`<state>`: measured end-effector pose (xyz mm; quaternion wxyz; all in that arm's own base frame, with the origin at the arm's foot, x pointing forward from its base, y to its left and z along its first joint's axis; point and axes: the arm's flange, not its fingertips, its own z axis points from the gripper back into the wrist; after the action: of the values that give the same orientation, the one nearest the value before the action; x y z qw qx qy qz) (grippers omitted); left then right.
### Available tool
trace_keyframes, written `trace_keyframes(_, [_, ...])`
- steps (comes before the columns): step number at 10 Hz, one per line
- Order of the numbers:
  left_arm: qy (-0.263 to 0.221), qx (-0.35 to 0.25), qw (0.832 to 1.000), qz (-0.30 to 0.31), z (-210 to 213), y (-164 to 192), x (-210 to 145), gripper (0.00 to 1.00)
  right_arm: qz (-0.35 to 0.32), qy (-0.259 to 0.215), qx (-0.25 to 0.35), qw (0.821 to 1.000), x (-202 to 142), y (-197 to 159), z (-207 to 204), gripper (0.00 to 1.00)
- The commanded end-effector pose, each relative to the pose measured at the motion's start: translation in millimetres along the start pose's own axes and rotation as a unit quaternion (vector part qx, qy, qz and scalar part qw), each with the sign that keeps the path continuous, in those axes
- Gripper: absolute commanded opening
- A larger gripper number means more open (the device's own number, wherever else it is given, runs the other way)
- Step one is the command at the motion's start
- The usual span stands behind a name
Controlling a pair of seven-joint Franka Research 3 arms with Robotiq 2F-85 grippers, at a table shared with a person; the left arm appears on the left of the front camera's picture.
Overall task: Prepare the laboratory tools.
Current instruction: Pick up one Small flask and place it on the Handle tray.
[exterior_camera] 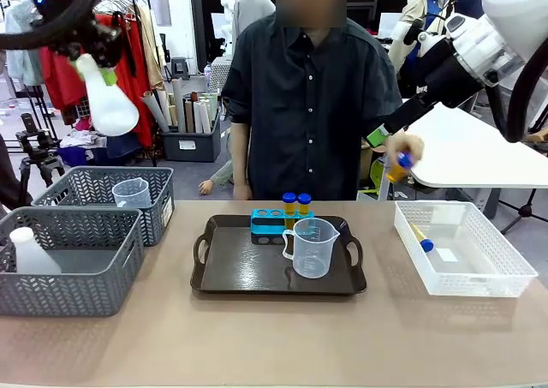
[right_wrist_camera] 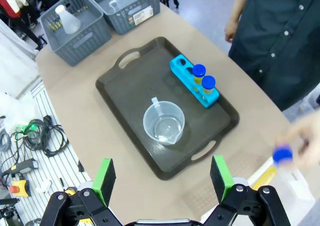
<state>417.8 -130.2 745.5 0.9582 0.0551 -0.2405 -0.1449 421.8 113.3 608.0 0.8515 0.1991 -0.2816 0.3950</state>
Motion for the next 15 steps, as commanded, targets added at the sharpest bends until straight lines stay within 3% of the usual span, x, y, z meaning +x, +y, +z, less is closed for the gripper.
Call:
trace_keyframes(1, [-0.026, 0.010, 0.999, -0.047, 24, -14, 26, 0.00, -0.007, -0.002, 0.005, 1.000, 0, 0, 1, 1.00])
trace_keyframes(4, [-0.083, 0.012, 0.989, -0.124, 50, -54, 52, 0.00, -0.007, -0.002, 0.005, 1.000, 0, 0, 1, 1.00])
trace_keyframes(7, [-0.145, -0.003, 0.966, -0.212, 60, -101, 75, 0.00, -0.007, -0.002, 0.005, 1.000, 0, 0, 1, 1.00])
trace_keyframes(9, [-0.143, -0.023, 0.953, -0.267, 48, -132, 81, 0.00, -0.007, -0.002, 0.005, 1.000, 0, 0, 1, 1.00])
trace_keyframes(11, [-0.135, -0.001, 0.937, -0.321, 21, -160, 80, 0.00, -0.007, -0.002, 0.005, 1.000, 0, 0, 1, 1.00])
trace_keyframes(15, [-0.100, 0.000, 0.916, -0.389, -41, -191, 60, 0.00, -0.007, -0.002, 0.005, 1.000, 0, 0, 1, 1.00])
